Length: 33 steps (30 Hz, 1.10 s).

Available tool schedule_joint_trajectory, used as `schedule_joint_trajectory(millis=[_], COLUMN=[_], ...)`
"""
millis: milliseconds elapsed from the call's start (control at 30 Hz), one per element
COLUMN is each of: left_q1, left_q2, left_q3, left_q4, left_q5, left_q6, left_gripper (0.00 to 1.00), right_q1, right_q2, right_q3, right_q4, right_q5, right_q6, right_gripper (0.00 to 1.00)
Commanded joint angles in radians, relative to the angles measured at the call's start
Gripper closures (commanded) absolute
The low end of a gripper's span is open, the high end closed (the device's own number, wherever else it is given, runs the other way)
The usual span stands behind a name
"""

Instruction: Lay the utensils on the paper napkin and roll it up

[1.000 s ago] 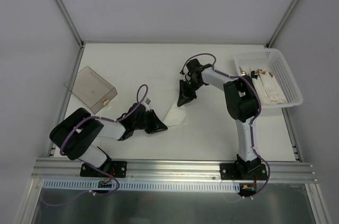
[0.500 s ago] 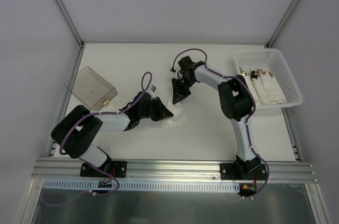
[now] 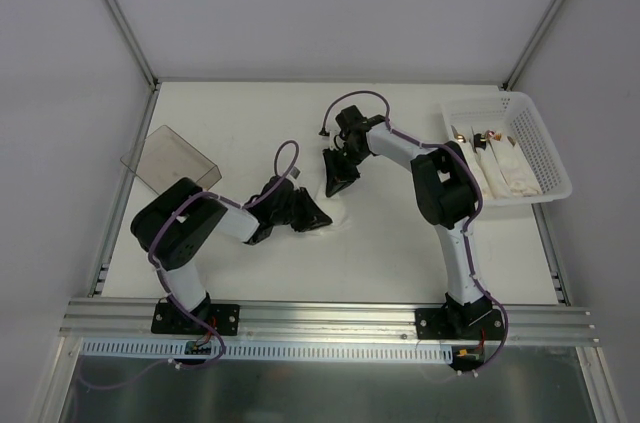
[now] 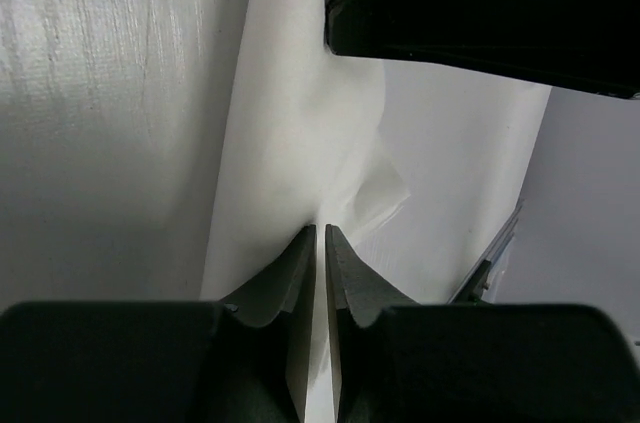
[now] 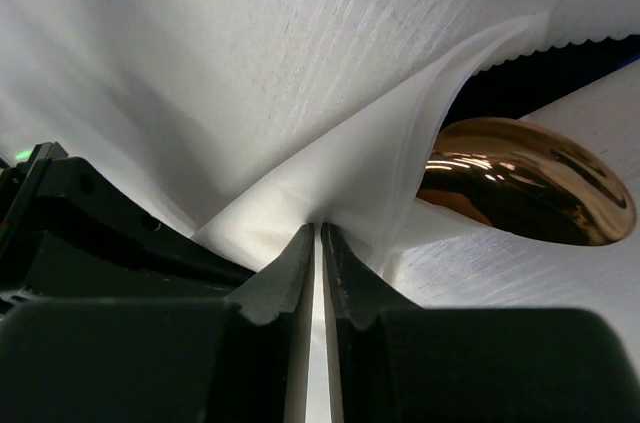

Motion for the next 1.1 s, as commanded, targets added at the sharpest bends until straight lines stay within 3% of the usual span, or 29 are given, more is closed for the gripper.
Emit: schedule_joint_trajectory(millis=[0,200,300,433,600,833,1067], left_q1=[0.009,0.007,0.009,0.009,0.009,0.009,0.007], left_q2=[0.058,0.183,0.252,0.297,0.274,0.237,0.222], left_q3=[-0.053,-0.159,-0.192,-0.214,-0.208,-0.180,-0.185], left_q4=[0.091,0.285,0.371,0.413,0.370,0.296,0.275], left_q5=[-0.003,-0.008,-0.006,-0.009,-0.019,-0.019,-0.019], left_q6=[-0.054,-0.163,-0.234,-0.260,-0.243,-0.199,-0.191], left_gripper=[0.91,0.94,0.96,0.98,0.99,0.99,0.99], right_q1=[0.010,0.009,0.003,-0.037,-0.085,-0.102,-0.102], right_q2=[0.038,-0.016,-0.071,-0.152,-0.197,-0.117,-0.086], right_q3=[0.012,-0.003,-0.003,-0.018,-0.067,-0.089,-0.093], right_q4=[-0.009,0.000,0.002,-0.006,-0.013,0.009,0.079], right_q5=[0.063,0.048,0.024,0.013,0.076,0.059,-0.019], right_q6=[-0.053,-0.041,0.002,0.043,0.060,0.071,0.129], right_gripper=[0.89,0.84,0.76,0.71,0.68,0.64,0.51])
